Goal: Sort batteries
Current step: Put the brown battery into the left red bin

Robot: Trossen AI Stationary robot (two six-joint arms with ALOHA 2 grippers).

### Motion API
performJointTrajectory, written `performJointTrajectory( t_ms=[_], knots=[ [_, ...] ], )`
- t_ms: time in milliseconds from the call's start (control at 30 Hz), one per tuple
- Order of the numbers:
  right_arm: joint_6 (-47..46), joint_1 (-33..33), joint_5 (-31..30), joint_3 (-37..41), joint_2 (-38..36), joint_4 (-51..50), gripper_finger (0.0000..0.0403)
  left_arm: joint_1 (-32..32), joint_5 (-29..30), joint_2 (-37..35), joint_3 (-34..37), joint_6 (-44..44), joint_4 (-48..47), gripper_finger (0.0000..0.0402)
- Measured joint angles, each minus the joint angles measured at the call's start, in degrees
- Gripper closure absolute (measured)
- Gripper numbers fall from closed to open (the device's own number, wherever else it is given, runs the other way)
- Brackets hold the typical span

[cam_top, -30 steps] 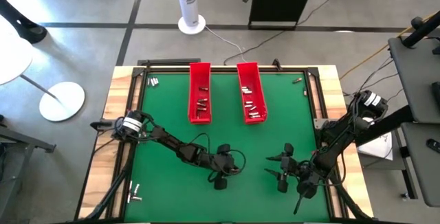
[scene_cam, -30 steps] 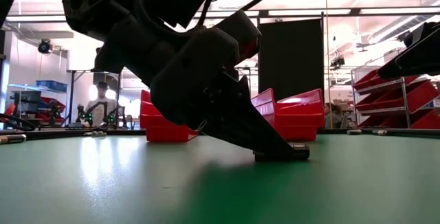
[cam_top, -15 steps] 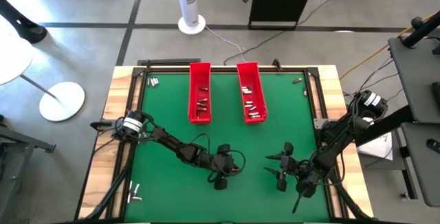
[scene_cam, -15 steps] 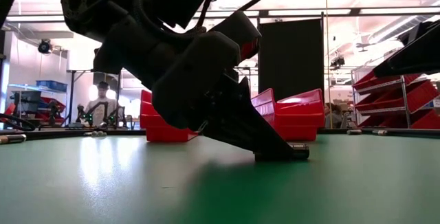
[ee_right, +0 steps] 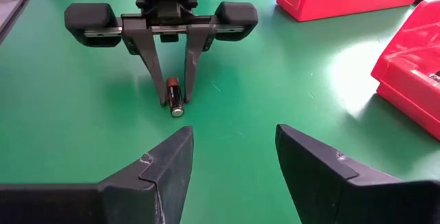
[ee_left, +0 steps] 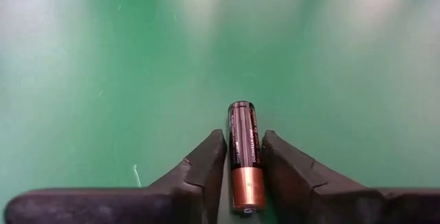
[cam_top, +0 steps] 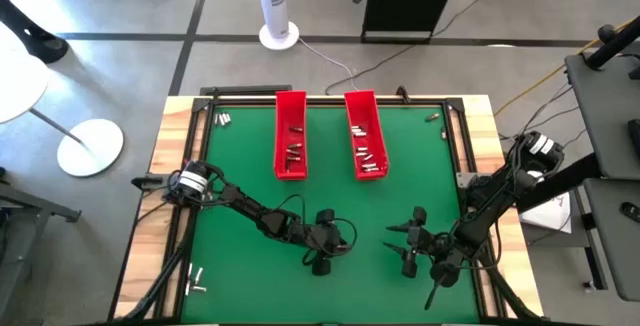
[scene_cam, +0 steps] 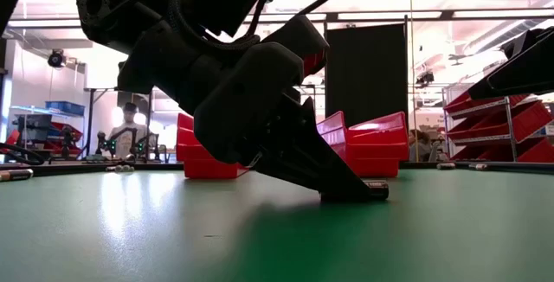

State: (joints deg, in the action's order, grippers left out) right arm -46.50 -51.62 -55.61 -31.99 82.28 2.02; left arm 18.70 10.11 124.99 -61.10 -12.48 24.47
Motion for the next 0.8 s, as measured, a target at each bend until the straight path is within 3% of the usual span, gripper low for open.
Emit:
performJointTrajectory(
  t_ms=[200, 367, 533, 700, 800],
  knots=[
    [0.0, 0.0, 0.0, 0.0, 0.0, 0.0, 0.0202, -0.1, 1.3, 0.0, 0.6, 0.9, 0.6, 0.0267],
    [-0.2, 0.0, 0.0, 0.0, 0.0, 0.0, 0.0202, -0.2, 1.6, 0.0, 0.9, 0.9, 1.0, 0.0261],
    [-0.3, 0.0, 0.0, 0.0, 0.0, 0.0, 0.0202, -0.3, 1.0, 0.0, 1.3, 0.7, 1.3, 0.0297],
    [-0.6, 0.0, 0.1, 0.0, 0.0, 0.0, 0.0202, -0.5, 0.9, -0.1, 1.7, -1.3, 1.7, 0.0366],
    [-0.7, 0.0, 0.2, 0.0, 0.0, 0.0, 0.0202, -0.5, 0.5, -0.5, 1.9, -1.4, 1.7, 0.0373]
  ],
)
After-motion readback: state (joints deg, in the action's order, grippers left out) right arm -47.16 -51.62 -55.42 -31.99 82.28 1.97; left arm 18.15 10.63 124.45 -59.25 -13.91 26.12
